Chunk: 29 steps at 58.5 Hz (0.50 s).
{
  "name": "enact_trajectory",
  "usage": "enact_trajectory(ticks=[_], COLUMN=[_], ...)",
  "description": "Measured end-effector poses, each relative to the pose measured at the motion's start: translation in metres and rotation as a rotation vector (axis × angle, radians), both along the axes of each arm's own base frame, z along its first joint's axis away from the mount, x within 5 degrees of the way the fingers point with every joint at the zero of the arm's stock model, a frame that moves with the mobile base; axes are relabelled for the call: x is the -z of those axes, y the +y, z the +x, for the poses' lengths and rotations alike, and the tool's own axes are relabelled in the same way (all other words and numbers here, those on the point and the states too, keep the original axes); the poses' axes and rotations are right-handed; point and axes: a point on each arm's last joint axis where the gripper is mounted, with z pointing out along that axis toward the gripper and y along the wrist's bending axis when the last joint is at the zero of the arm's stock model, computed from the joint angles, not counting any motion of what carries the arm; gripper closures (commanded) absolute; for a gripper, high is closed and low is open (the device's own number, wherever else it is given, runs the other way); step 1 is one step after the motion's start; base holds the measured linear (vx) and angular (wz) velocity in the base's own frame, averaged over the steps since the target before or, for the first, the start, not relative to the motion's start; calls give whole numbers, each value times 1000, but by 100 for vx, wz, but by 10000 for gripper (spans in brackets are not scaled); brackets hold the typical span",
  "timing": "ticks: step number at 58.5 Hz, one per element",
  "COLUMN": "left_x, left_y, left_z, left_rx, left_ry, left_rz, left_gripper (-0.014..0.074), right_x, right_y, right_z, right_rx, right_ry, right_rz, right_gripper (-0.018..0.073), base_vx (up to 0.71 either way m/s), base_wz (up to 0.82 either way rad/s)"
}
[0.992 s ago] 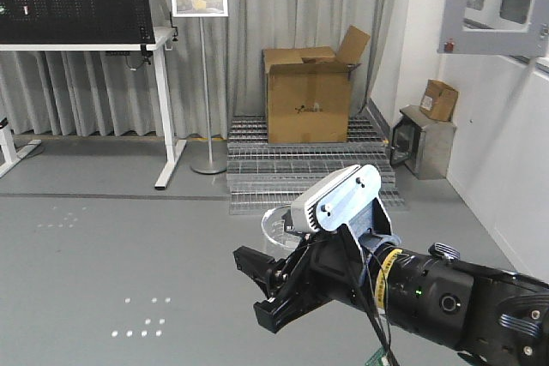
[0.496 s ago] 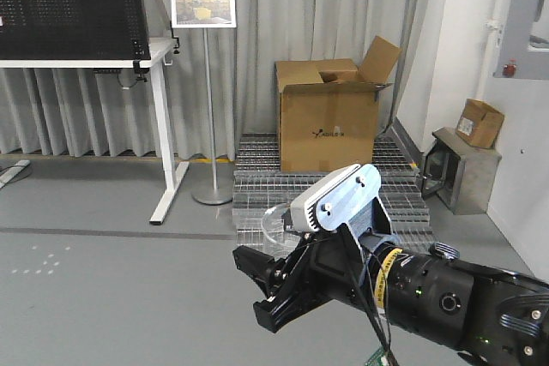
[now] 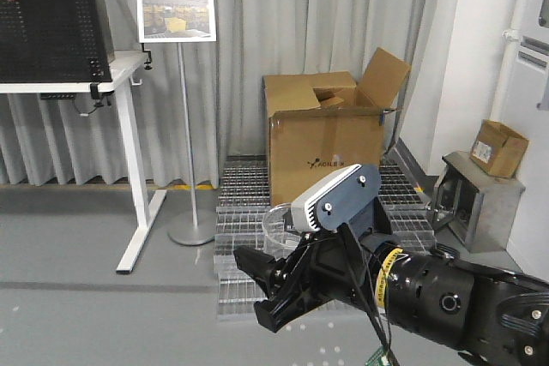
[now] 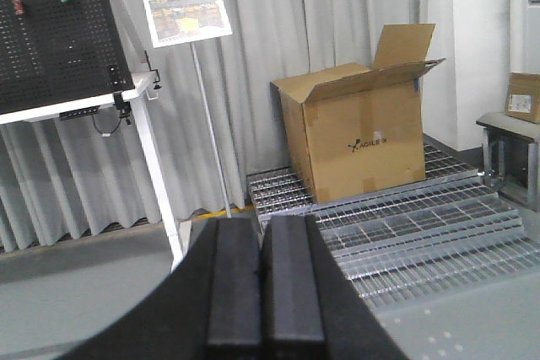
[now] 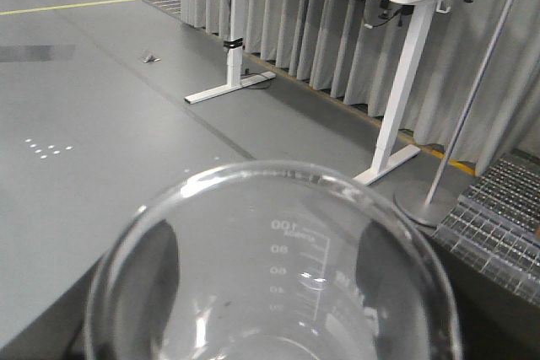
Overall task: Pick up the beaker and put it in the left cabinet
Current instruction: 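Keep holding the beaker while driving to the open white cabinet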
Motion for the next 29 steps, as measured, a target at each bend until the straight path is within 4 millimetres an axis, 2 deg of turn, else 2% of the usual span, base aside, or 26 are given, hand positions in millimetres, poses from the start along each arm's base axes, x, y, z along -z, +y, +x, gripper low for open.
enact_trajectory(ticks=[29], left_x=[0], left_y=[0], left_z=[0], left_rx=[0], left_ry=[0], left_rz=[0], left_gripper=[595], right_x=[0], right_y=[0], right_z=[0], right_rx=[0], right_ry=[0], right_rz=[0], right_gripper=[565], base_vx=[58], base_wz=[-1])
